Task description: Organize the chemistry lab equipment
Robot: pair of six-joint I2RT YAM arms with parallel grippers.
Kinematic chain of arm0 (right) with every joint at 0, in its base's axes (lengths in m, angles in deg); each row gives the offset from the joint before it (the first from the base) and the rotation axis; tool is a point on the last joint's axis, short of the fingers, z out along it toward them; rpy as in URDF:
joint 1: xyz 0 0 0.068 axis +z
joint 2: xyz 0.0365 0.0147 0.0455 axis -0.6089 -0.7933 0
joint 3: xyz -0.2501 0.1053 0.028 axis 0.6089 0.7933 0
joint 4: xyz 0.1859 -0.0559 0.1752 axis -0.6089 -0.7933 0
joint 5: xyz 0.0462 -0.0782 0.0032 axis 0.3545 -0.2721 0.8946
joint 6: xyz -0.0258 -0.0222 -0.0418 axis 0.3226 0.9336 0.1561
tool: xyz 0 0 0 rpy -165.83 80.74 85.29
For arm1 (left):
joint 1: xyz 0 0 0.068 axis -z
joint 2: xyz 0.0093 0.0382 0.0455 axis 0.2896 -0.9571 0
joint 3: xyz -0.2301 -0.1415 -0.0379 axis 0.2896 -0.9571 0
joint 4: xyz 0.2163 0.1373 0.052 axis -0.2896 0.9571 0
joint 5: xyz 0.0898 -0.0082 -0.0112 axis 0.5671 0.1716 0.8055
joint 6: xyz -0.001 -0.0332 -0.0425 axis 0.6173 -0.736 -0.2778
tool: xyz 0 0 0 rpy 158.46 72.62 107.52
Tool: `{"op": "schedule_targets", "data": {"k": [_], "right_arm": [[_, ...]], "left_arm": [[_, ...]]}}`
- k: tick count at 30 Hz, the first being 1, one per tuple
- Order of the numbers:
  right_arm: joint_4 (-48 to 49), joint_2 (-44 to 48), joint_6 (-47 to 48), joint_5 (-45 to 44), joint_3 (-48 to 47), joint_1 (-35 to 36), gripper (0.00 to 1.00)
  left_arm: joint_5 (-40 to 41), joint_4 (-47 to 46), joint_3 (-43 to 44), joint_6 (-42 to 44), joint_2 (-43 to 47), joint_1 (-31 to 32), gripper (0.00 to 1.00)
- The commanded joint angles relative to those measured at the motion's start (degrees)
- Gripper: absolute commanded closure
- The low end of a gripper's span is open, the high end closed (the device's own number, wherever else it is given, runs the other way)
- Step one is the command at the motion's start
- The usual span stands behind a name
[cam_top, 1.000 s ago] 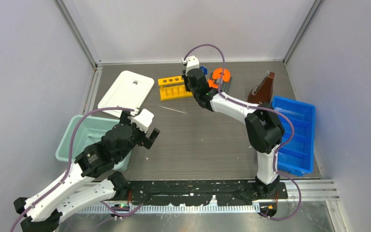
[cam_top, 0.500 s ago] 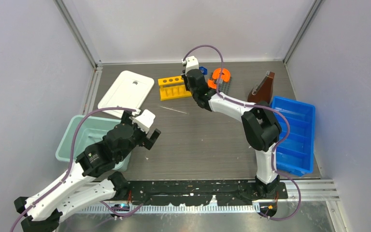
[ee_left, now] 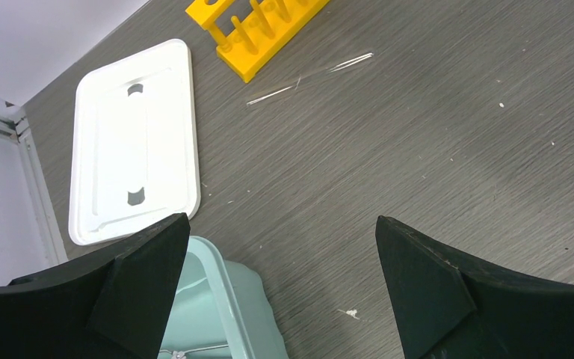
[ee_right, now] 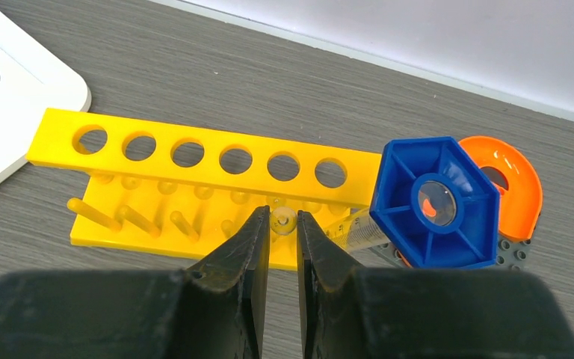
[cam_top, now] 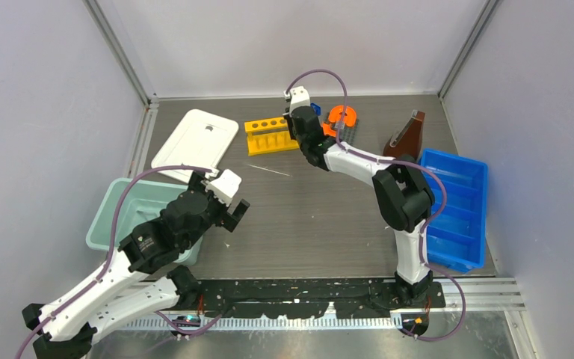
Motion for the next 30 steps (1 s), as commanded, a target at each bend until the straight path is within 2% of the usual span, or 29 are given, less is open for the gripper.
{"op": "schedule_targets", "data": {"k": [1,16,30], "right_arm": [[2.8,-0.8,-0.1,-0.6,-0.6,-0.4,0.81],[1.3,-2.0,-1.8,0.9,-2.7,-0.9,0.81],[-0.4,2.2,-2.1,2.2,-2.6,-0.9,0.81]], "left_arm": [[-0.6,-2.4,0.0,0.2,0.0,-0.1,0.00],[-0.7,-2.4,-0.1,0.3,-0.2,-0.1,0.00],[-0.6,-2.3,0.0,0.3,-0.5,-0.1,0.00]]}}
